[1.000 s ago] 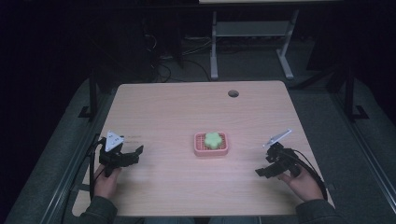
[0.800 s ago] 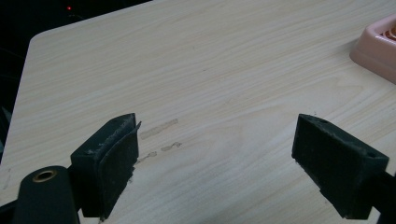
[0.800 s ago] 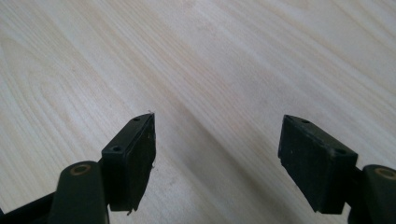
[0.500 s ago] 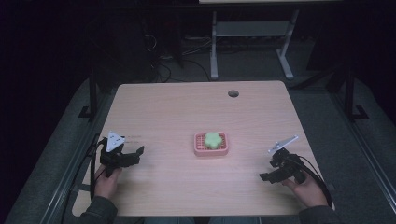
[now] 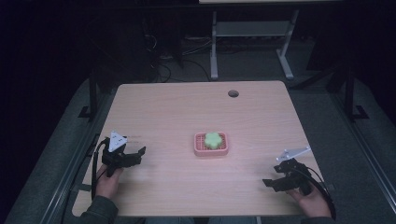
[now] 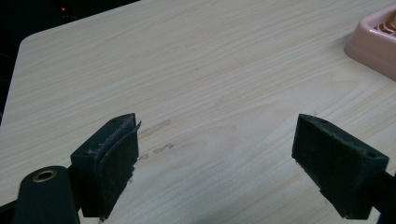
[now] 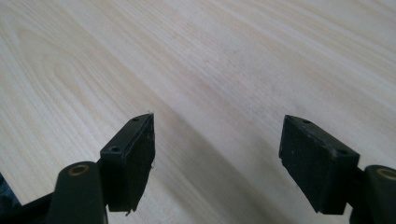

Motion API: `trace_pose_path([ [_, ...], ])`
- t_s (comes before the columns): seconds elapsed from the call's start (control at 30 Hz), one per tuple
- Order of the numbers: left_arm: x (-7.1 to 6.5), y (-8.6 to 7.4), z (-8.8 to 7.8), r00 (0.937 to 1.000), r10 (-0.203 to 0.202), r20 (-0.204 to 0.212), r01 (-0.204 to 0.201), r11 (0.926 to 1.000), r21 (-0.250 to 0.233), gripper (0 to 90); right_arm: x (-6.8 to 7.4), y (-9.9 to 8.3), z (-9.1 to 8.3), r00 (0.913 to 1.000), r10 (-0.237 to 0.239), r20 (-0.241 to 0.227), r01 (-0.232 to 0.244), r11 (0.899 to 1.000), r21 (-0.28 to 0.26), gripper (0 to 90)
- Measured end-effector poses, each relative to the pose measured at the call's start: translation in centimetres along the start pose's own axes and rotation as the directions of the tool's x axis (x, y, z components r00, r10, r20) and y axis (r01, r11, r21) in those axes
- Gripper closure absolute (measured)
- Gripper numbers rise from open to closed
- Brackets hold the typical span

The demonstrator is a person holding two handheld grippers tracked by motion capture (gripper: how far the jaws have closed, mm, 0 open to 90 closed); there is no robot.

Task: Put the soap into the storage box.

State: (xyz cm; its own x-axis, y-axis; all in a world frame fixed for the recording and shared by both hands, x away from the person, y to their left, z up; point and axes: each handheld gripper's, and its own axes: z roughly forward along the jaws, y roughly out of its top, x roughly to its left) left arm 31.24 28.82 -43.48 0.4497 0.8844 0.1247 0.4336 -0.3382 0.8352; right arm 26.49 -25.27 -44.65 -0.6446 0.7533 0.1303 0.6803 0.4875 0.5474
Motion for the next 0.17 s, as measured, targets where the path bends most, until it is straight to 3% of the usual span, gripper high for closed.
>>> trace_pose_path([
  [0.17,-0.05,0.04,0.12,0.9999,0.010,-0.002,-0.010,0.9999,-0.002,14.2,0.24,-0.54,0.22,1.0000,-0.001,-0.006,0.001,1.000,-0.019,26.3],
])
